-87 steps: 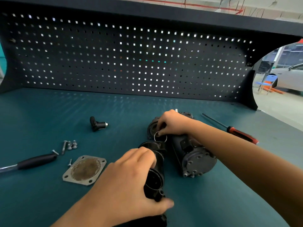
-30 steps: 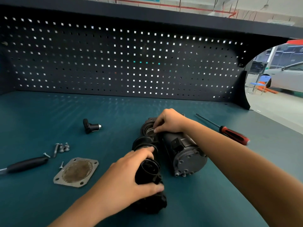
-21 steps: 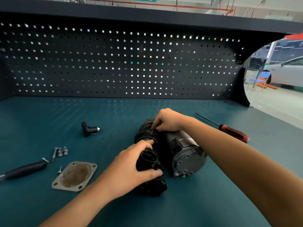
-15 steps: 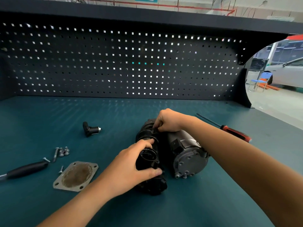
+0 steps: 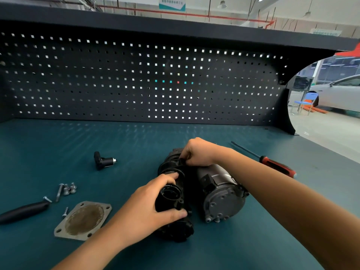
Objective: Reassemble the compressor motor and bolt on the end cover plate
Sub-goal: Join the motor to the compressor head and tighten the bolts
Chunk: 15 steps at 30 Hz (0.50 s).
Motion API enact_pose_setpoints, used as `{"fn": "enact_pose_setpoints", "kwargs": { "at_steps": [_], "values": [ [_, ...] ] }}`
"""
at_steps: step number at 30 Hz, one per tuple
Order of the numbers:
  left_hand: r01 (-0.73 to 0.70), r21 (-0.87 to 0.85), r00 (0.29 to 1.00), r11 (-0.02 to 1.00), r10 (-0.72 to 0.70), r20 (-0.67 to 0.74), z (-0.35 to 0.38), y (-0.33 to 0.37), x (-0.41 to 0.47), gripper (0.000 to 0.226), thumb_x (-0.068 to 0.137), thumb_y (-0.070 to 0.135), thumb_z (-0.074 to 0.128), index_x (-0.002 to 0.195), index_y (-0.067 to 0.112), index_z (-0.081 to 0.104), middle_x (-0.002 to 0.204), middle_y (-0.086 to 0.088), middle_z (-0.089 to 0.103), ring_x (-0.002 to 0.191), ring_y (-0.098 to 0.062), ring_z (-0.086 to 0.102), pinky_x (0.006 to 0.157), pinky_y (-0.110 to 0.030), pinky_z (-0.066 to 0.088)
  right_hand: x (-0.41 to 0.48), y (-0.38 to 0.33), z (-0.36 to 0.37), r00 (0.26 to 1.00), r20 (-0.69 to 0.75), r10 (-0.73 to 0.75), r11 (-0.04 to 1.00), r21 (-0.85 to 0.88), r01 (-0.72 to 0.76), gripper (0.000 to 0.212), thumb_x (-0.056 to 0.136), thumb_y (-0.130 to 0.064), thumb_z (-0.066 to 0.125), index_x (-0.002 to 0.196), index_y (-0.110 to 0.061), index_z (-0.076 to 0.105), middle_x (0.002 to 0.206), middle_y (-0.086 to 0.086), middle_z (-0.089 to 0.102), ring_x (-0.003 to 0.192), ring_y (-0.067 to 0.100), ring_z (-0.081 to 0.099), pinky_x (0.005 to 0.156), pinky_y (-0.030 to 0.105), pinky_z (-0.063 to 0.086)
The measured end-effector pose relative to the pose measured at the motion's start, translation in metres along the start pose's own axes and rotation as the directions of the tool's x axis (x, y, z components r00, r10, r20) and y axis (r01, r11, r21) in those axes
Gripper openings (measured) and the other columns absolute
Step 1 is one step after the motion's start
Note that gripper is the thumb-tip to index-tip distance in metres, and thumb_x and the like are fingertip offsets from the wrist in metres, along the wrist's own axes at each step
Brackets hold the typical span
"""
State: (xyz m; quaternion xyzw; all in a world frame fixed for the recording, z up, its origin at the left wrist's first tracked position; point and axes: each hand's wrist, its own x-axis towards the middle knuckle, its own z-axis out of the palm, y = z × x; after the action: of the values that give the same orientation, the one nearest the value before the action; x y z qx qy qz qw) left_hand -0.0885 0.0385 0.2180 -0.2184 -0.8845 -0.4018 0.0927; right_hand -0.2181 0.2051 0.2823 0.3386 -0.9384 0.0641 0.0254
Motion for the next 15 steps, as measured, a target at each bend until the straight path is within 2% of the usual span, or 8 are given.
{"fn": "enact_pose_setpoints", "kwargs": {
  "at_steps": [2, 5, 8, 10, 13, 15],
  "values": [
    [0.0, 0.012, 1.0, 1.0, 0.0, 0.0, 0.0, 0.0, 0.001, 0.036, 0.069, 0.046, 0.073, 0.093, 0.044, 0.047, 0.127, 0.047, 0.032, 0.117, 0.025, 0.033, 0.089, 0.003, 0.027, -0.001, 0.002, 0.001, 0.999, -0.046, 0.001, 1.0, 0.019, 0.0, 0.024, 0.079, -0.004, 0.06, 0.099, -0.008, 0.072, 0.096, 0.007, 0.071, 0.089, 0.022, 0.061, 0.086, 0.029, 0.046],
    [0.007, 0.017, 1.0, 1.0, -0.007, 0.0, 0.0, 0.002, 0.001, 0.037, 0.069, 0.047, 0.073, 0.094, 0.046, 0.045, 0.128, 0.046, 0.032, 0.119, 0.022, 0.034, 0.091, 0.001, 0.028, -0.003, 0.009, 0.001, 0.993, -0.114, -0.006, 1.0, 0.0, 0.006, 0.017, 0.077, -0.013, 0.068, 0.094, -0.011, 0.07, 0.097, 0.006, 0.065, 0.091, 0.024, 0.059, 0.082, 0.033, 0.048],
    [0.019, 0.014, 1.0, 1.0, -0.019, -0.001, 0.001, 0.002, 0.001, 0.039, 0.069, 0.05, 0.072, 0.097, 0.047, 0.046, 0.128, 0.047, 0.031, 0.121, 0.021, 0.033, 0.095, -0.005, 0.03, -0.001, 0.015, 0.004, 0.989, -0.146, 0.021, 0.999, -0.033, -0.026, 0.021, 0.08, -0.019, 0.067, 0.1, -0.016, 0.069, 0.111, 0.005, 0.054, 0.104, 0.023, 0.053, 0.09, 0.035, 0.044],
    [0.031, 0.006, 1.0, 1.0, -0.031, -0.002, 0.001, 0.003, 0.001, 0.04, 0.068, 0.052, 0.071, 0.099, 0.046, 0.046, 0.129, 0.047, 0.03, 0.122, 0.02, 0.033, 0.099, -0.011, 0.031, 0.0, 0.017, 0.006, 0.982, -0.179, 0.057, 0.998, 0.027, -0.053, 0.024, 0.082, -0.015, 0.063, 0.105, -0.016, 0.068, 0.119, 0.006, 0.051, 0.111, 0.022, 0.05, 0.095, 0.036, 0.041],
    [0.042, 0.005, 0.999, 0.999, -0.042, -0.005, 0.003, 0.005, 0.0, 0.045, 0.066, 0.055, 0.068, 0.103, 0.044, 0.046, 0.13, 0.046, 0.03, 0.123, 0.017, 0.035, 0.101, -0.016, 0.033, -0.001, 0.017, 0.007, 0.977, -0.209, 0.036, 0.994, 0.107, -0.014, 0.027, 0.083, -0.008, 0.06, 0.108, -0.012, 0.068, 0.125, 0.007, 0.052, 0.117, 0.021, 0.048, 0.099, 0.026, 0.034],
    [0.046, 0.006, 0.999, 0.999, -0.046, -0.004, 0.003, 0.006, 0.0, 0.047, 0.066, 0.055, 0.068, 0.106, 0.045, 0.046, 0.13, 0.046, 0.03, 0.123, 0.017, 0.035, 0.101, -0.016, 0.034, -0.001, 0.014, 0.007, 0.984, -0.176, 0.022, 0.986, 0.169, 0.008, 0.028, 0.085, -0.002, 0.053, 0.105, -0.012, 0.07, 0.13, 0.007, 0.051, 0.122, 0.02, 0.045, 0.1, 0.021, 0.028]
  ]
}}
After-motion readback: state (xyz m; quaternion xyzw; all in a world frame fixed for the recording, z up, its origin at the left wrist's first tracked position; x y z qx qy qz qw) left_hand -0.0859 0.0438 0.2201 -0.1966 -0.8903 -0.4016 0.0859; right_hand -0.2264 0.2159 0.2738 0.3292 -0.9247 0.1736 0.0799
